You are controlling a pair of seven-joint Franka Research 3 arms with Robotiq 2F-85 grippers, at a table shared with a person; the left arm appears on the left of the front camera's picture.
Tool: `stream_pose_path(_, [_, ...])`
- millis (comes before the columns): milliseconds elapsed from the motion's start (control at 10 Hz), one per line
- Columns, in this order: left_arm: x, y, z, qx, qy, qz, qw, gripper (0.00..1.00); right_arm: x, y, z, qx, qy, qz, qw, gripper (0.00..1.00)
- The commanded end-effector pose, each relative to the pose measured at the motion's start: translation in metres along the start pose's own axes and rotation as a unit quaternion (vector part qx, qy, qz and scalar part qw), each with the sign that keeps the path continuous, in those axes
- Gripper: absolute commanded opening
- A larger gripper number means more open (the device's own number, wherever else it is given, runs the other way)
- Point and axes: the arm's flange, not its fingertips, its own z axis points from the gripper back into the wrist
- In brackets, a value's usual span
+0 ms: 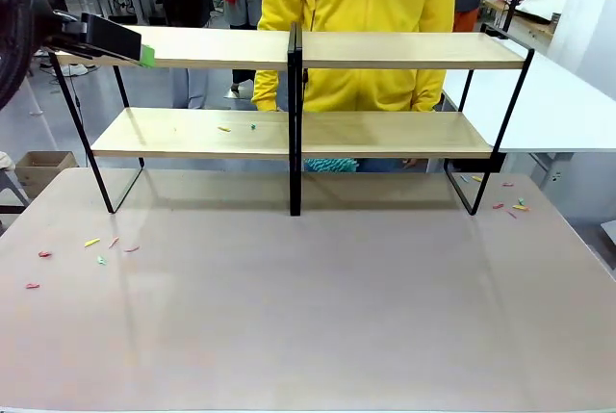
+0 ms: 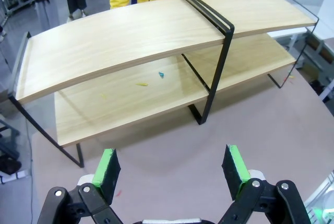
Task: Clean the shelves.
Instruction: Clean another randomly selected level of the Shelf with the Duster, then place the Duster on the table.
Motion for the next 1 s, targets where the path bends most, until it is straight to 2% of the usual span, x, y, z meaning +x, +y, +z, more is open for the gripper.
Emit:
stream_pose_path(0, [0.0002, 0.0006, 0.0002, 0.002, -0.002, 0.001, 1.000, 1.00, 0.0119, 0.0127, 0.0152, 0.030, 0.007, 0.031, 0.999, 0.12])
stream_pose_path(900, [0.0002, 0.0006, 0.0002, 0.002, -0.002, 0.001, 1.000, 1.00, 0.0119, 0.0127, 0.0152, 0.030, 0.007, 0.031, 0.999, 0.12])
